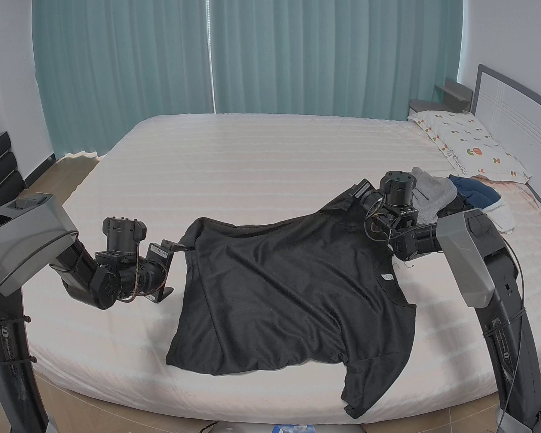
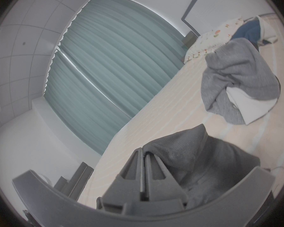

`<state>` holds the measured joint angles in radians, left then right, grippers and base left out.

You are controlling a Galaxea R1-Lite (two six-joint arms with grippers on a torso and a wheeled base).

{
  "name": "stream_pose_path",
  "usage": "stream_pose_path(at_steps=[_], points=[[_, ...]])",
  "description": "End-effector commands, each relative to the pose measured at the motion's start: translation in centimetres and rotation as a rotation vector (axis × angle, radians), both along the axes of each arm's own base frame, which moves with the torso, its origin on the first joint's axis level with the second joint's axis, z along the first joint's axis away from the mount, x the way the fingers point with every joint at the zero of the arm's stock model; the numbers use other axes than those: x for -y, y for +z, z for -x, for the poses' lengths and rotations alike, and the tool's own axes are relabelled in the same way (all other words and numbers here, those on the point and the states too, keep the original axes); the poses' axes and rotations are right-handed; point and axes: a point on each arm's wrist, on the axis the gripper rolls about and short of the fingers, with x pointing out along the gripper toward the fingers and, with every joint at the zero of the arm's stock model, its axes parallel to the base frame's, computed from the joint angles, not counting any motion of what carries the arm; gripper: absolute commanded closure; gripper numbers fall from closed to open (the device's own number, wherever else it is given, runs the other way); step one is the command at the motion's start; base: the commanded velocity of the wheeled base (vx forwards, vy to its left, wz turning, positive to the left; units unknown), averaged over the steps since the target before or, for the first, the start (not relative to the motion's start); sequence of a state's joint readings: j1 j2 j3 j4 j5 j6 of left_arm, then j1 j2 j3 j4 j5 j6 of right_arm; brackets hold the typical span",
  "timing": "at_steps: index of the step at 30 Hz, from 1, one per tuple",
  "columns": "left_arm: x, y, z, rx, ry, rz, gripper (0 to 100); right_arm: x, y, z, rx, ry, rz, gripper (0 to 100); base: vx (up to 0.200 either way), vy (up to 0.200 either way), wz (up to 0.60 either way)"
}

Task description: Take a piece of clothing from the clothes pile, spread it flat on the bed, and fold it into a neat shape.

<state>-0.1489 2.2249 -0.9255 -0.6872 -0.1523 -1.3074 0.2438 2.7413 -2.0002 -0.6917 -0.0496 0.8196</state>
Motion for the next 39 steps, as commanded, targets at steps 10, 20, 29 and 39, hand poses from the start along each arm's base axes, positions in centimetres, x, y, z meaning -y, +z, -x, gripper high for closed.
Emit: stream_pose_path(at_steps=[10,20,29,39], points=[[0.0,-0.3,0.7,0.003,-0.006,-0.004,0,0.3,-3.6,-0.2,-0.094,0.035,0.128,0,0.0,0.0,0.0],[0.1,-0.7,1.8,0.06,-0.019,0.002,0,2.6,-0.8,4.0,-0.239,0.043,0.149,0,0.0,0.0,0.0],[0.2,-0.9,2.3,0.051,-0.044,-0.031,0,5.2,2.8,11.8,-0.282,0.145,0.131,0,0.0,0.0,0.0],[1.5,-0.3,3.3,0.027,-0.121,-0.088,0,7.8,2.6,20.8,-0.429,0.189,0.109,0,0.0,0.0,0.0]])
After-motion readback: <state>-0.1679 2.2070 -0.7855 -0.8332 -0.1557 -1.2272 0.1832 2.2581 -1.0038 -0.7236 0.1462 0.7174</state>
